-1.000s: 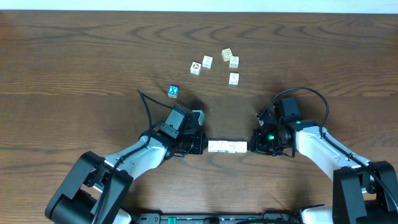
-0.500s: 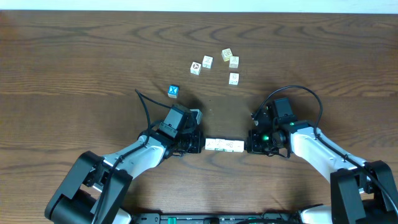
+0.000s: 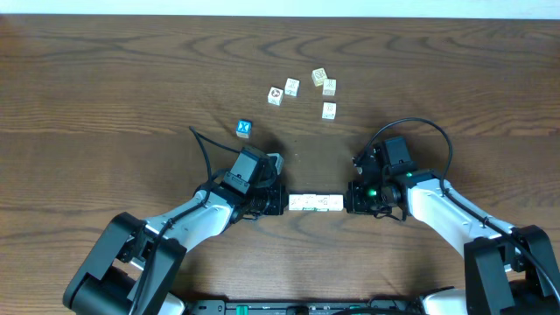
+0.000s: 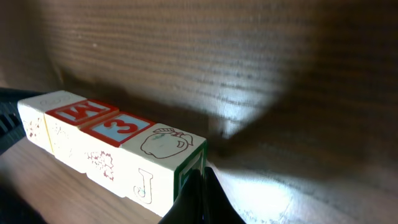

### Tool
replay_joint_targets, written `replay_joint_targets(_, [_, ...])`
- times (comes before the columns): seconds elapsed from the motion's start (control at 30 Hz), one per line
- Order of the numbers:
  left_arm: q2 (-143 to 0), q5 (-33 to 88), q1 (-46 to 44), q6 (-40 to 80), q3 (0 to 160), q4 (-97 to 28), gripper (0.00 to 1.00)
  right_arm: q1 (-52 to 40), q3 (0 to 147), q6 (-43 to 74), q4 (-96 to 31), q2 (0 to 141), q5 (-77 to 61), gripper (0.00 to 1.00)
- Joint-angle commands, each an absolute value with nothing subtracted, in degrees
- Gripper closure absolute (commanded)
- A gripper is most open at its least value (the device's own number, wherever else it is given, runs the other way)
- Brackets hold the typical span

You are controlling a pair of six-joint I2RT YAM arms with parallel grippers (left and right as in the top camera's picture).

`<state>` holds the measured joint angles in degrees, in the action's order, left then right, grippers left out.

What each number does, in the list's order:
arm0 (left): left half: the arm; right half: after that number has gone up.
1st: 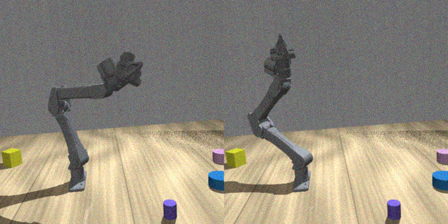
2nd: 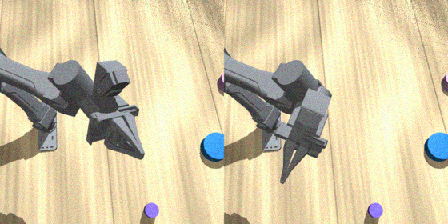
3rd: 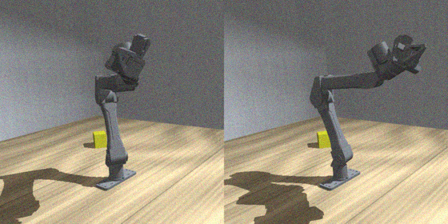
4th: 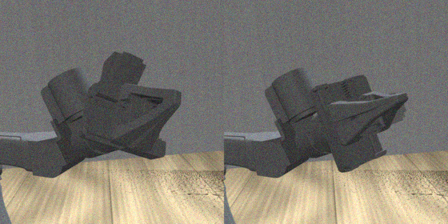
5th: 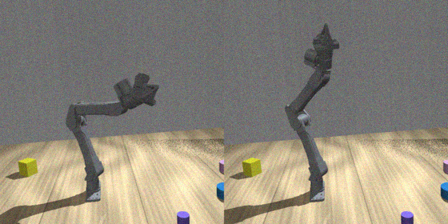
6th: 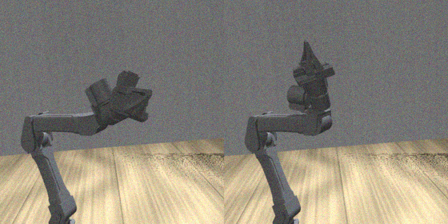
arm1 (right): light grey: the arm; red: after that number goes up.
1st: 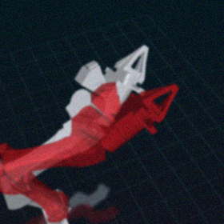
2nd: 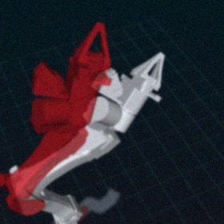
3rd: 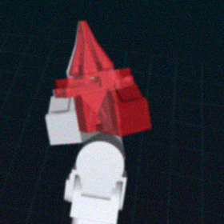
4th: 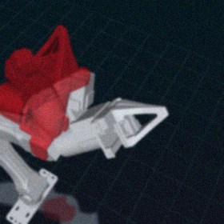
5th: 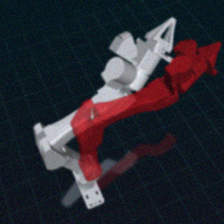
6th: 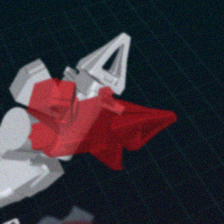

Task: Lift 4 blocks

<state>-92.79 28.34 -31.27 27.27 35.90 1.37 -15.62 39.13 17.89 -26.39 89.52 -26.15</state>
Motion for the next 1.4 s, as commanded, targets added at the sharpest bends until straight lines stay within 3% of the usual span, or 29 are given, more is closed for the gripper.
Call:
replay_joint_targets(0.0, [-93.34,32.80,-32.23,28.21,35.79,2.20,0.93,-18.11,38.94,17.12,-24.51,89.91,-32.47,0.99])
replay_joint_targets(1.37, [-90.87,32.86,-32.23,28.01,35.90,3.38,0.93,-21.87,38.94,14.48,-21.82,88.36,-32.47,0.99])
